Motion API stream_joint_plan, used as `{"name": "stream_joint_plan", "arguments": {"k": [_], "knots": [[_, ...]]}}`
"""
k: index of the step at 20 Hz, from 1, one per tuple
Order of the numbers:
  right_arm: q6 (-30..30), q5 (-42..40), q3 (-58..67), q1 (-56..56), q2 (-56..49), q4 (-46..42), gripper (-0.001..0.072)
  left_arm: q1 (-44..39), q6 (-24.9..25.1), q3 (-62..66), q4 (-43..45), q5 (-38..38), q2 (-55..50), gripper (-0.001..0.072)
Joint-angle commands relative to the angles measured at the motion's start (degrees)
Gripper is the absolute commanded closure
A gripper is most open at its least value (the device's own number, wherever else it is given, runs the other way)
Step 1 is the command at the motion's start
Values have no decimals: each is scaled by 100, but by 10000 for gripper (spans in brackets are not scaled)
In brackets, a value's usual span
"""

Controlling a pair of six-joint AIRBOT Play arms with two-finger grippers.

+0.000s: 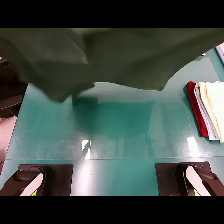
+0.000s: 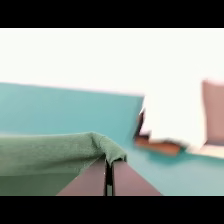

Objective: Fold the shirts.

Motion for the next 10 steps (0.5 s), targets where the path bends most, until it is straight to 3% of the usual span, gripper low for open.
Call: {"name": "stream_joint_plan", "arguments": {"k": [1, 3, 5, 10], "knots": [[503, 997, 1779, 15, -407, -780, 693, 7, -24, 1016, 170, 203, 46, 680], [702, 1644, 2382, 15, -750, -955, 694, 7, -26, 942, 216, 125, -17, 680], [713, 1773, 2271, 17, -953, -839, 694, 7, -37, 715, 315, -184, -275, 680], [651, 1722, 393, 570, -1722, -1209, 694, 7, -164, -643, 339, -955, -1635, 680]]}}
